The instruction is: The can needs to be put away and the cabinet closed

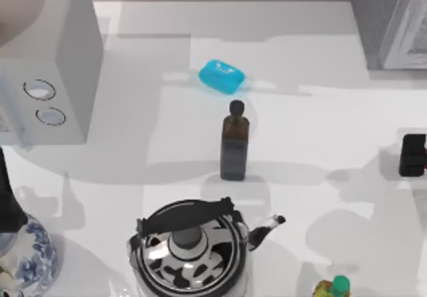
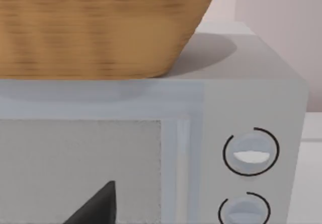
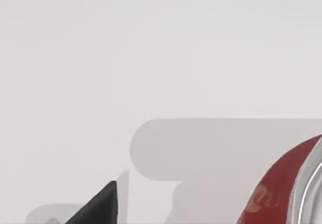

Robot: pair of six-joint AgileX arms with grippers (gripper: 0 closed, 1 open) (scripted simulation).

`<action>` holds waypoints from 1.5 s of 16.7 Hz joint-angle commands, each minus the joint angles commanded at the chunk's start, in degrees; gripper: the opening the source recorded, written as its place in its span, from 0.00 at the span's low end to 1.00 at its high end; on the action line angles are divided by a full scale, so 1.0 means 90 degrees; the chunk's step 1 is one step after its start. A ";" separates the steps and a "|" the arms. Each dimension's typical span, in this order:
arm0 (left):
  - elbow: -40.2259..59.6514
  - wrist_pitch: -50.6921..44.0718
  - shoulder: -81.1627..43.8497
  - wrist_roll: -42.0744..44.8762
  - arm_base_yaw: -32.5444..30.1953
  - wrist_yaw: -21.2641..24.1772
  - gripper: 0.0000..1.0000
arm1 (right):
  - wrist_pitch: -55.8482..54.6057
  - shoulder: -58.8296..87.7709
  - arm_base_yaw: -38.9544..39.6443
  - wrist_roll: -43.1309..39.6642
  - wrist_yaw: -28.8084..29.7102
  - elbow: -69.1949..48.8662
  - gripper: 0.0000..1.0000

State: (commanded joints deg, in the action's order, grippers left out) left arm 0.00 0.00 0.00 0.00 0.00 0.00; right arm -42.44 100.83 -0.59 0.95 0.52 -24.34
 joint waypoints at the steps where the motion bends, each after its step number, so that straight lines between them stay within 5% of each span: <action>1: 0.0000 0.0000 0.0000 0.0000 0.0000 0.0000 1.00 | 0.0000 0.0000 0.0000 0.0000 0.0000 0.0000 0.85; 12: 0.0000 0.0000 0.0000 0.0000 0.0000 0.0000 1.00 | 0.0000 0.0000 0.0000 0.0000 0.0000 0.0000 0.02; 25: 0.0000 0.0000 0.0000 0.0000 0.0000 0.0000 1.00 | 0.0408 -0.0372 0.0010 -0.0004 -0.0012 -0.0287 0.00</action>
State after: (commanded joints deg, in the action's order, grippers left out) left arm 0.00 0.00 0.00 0.00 0.00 0.00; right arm -38.77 97.48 -0.50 0.91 0.42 -26.92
